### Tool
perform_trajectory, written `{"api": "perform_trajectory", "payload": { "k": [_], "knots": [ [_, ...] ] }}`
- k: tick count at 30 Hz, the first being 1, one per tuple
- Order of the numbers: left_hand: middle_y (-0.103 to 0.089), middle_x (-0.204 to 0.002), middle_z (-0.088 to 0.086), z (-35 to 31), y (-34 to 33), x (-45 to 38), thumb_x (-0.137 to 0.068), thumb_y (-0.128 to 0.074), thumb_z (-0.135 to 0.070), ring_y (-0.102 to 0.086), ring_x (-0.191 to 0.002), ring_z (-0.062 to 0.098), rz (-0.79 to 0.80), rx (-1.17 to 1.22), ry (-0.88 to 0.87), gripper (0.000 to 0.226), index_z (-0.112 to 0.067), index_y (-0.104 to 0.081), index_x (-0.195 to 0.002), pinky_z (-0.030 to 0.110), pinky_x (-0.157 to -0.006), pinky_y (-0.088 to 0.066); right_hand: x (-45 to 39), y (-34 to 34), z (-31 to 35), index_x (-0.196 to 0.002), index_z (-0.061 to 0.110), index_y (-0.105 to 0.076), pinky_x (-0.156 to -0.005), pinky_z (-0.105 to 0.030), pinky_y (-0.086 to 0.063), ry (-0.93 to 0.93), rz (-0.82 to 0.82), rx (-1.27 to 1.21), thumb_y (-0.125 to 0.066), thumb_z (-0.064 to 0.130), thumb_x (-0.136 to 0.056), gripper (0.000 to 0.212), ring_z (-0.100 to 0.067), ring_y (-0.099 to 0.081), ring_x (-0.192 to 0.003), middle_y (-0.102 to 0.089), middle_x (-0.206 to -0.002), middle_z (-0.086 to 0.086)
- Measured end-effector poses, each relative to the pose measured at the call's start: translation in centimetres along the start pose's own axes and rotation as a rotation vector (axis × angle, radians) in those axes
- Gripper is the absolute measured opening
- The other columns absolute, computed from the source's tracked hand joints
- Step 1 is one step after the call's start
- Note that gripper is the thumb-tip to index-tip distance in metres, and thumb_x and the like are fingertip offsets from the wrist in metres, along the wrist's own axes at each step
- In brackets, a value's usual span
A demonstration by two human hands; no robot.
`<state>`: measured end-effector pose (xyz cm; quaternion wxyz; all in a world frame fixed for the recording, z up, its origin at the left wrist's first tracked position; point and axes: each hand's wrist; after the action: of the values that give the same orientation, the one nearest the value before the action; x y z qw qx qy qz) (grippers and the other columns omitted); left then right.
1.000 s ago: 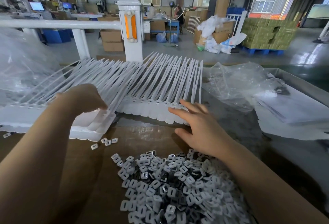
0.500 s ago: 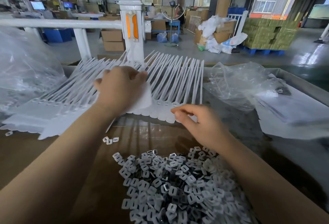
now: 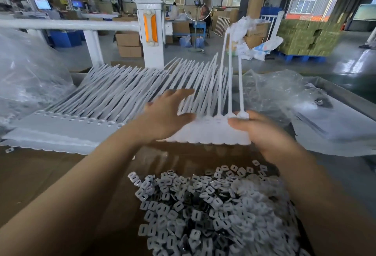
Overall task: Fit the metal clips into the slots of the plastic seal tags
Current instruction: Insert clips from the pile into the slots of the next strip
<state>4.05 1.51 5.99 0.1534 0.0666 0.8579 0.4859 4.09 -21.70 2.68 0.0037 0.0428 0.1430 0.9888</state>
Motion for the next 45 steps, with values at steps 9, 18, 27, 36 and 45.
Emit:
{"api": "perform_trajectory", "payload": {
  "k": [9,18,27,36,45],
  "knots": [
    [-0.021,-0.163,-0.005,4.3,0.6,-0.5,-0.090,-0.064,-0.047,-0.029,-0.144,0.021,0.427,-0.057,0.130,0.078,-0.043,-0.017,-0.153,0.034,-0.108,-0.027,-0.8,1.3,-0.7,-0.088,0.014,-0.058,-0.062,-0.031,-0.038,-0.121,-0.156,0.310,-0.066,0.016,-0.086,0.008,-0.016,-0.050,-0.072,-0.057,-0.087,-0.005],
    [-0.039,-0.136,-0.004,3.9,0.7,-0.2,-0.071,-0.086,-0.031,-0.041,-0.129,0.023,0.543,-0.102,0.101,0.092,-0.036,-0.035,-0.147,0.040,-0.108,-0.036,1.9,-1.9,0.8,-0.110,0.047,-0.066,-0.073,-0.022,-0.043,0.467,0.194,0.808,-0.073,0.023,-0.085,0.036,0.000,-0.054,-0.084,-0.059,-0.096,0.013],
    [-0.051,-0.114,-0.006,3.3,0.6,-0.1,-0.070,-0.087,-0.031,-0.052,-0.106,0.016,0.612,-0.168,0.088,0.070,-0.033,-0.048,-0.128,0.031,-0.085,-0.044,2.1,-3.4,0.4,-0.085,0.035,-0.073,-0.057,-0.016,-0.040,0.385,0.510,0.715,-0.079,0.034,-0.080,0.008,0.002,-0.055,-0.058,-0.061,-0.065,0.014],
    [-0.051,-0.111,-0.008,3.1,0.2,-0.2,-0.063,-0.091,-0.033,-0.054,-0.099,0.011,0.647,-0.130,0.079,0.069,-0.036,-0.050,-0.119,0.028,-0.076,-0.047,2.8,-4.8,0.5,-0.102,0.039,-0.074,-0.061,-0.015,-0.044,0.462,0.569,0.695,-0.077,0.030,-0.083,0.022,0.003,-0.052,-0.061,-0.060,-0.072,0.010],
    [-0.051,-0.108,-0.011,3.7,-0.1,-0.3,-0.058,-0.092,-0.035,-0.052,-0.095,0.006,0.639,-0.075,0.064,0.060,-0.045,-0.051,-0.100,0.026,-0.069,-0.043,3.3,-5.0,0.7,-0.094,0.043,-0.076,-0.067,-0.020,-0.047,0.419,0.662,0.637,-0.077,0.031,-0.083,0.016,0.002,-0.055,-0.070,-0.063,-0.079,0.015]
  ]
}}
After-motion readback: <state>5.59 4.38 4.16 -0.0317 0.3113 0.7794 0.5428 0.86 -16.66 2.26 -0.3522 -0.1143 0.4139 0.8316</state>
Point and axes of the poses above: each hand's wrist, its own x-axis away from the middle knuckle, its own y-axis out of the back of the hand, z = x × y
